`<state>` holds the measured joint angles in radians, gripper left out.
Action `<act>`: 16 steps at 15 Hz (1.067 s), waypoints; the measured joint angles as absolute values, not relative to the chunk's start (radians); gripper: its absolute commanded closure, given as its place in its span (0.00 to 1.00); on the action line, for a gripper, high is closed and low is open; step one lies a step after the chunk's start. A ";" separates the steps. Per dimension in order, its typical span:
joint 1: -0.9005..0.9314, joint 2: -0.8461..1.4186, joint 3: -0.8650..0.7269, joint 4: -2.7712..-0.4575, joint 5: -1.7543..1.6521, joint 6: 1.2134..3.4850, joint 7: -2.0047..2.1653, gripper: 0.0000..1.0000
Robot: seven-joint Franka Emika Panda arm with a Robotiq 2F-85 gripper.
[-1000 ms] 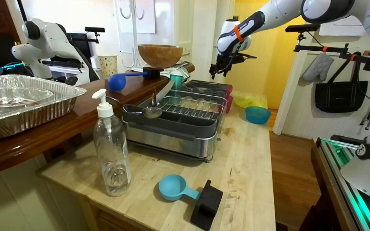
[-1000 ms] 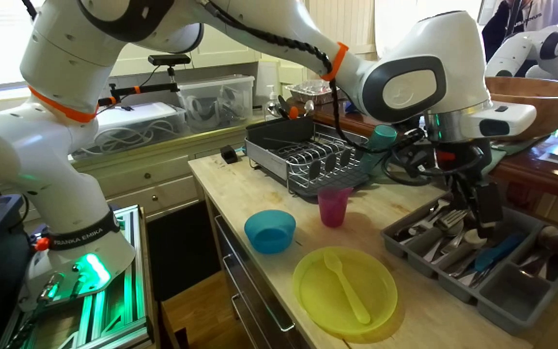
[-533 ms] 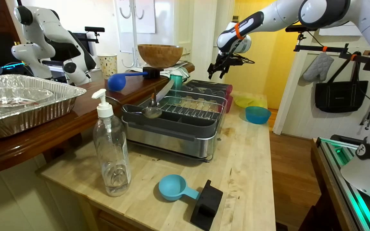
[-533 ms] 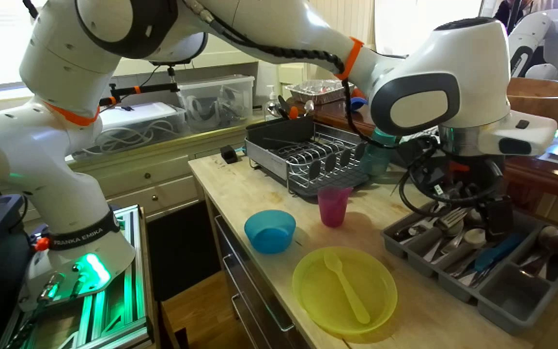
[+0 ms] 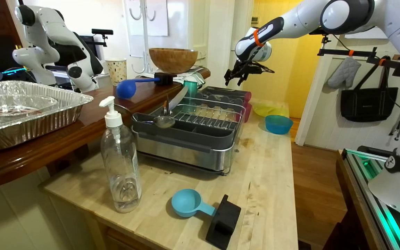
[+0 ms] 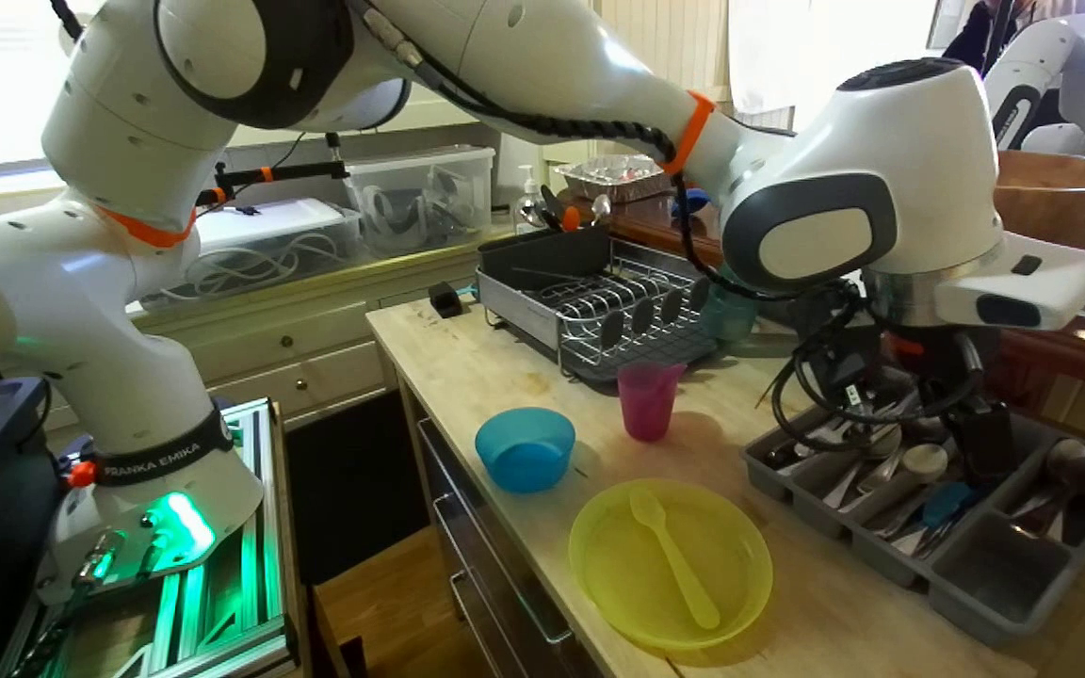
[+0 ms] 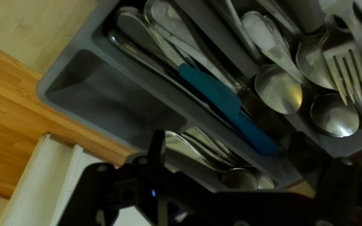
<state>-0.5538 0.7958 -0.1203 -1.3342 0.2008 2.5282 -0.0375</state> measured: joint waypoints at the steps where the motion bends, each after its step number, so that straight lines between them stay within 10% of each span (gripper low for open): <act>1: -0.552 0.800 -0.122 -1.334 0.201 2.531 -0.024 0.00; 16: -0.553 0.867 -0.080 -1.336 0.201 2.673 -0.016 0.00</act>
